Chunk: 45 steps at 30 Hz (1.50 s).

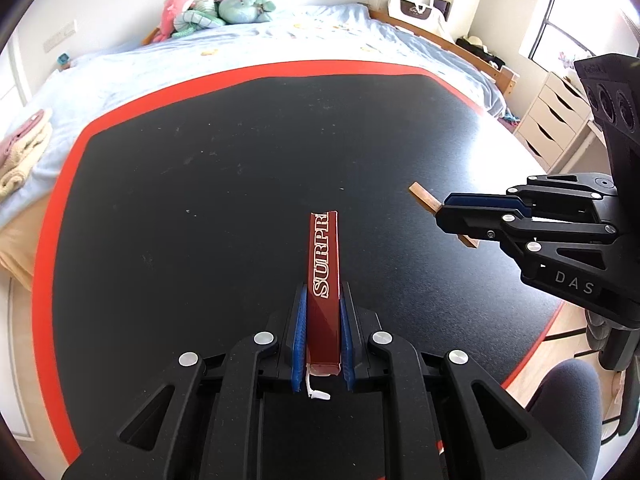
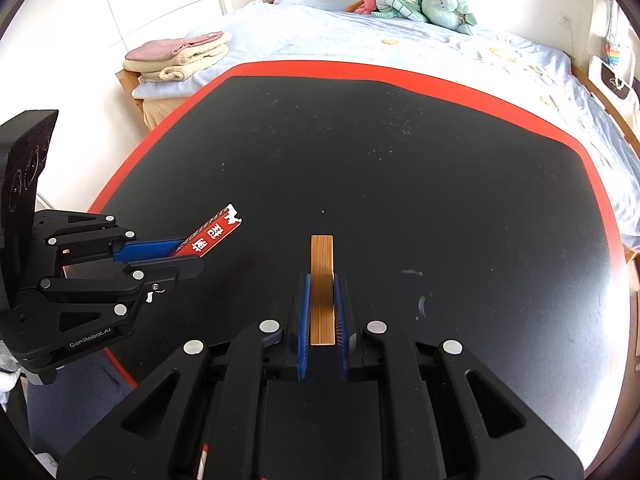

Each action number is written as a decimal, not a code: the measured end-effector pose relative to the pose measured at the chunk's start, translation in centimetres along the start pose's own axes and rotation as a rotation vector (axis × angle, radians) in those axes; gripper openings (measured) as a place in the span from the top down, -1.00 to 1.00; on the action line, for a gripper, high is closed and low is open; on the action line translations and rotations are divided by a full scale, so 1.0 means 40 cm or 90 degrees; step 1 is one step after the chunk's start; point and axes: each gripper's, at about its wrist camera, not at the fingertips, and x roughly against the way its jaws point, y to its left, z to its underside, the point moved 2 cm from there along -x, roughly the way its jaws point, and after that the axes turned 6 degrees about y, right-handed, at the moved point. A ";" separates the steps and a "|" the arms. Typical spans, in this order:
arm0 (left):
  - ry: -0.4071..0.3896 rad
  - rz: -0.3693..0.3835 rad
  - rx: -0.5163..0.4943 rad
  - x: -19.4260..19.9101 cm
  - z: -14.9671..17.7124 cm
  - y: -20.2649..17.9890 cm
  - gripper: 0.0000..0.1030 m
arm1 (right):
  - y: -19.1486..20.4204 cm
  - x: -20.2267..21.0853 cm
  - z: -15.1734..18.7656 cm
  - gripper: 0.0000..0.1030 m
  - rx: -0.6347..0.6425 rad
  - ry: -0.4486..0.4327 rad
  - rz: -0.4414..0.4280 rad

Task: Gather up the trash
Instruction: 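Lift and carry the red box and wooden stick over the wastebasket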

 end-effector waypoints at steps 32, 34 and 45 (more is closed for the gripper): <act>0.017 0.079 -0.107 0.209 0.322 -0.195 0.72 | 0.193 0.255 0.448 0.79 -0.024 0.000 -0.014; 0.025 0.082 -0.111 0.207 0.340 -0.202 0.72 | 0.203 0.248 0.459 0.78 -0.024 0.005 -0.019; 0.046 0.100 -0.125 0.200 0.370 -0.231 0.72 | 0.206 0.244 0.466 0.78 -0.029 0.005 -0.029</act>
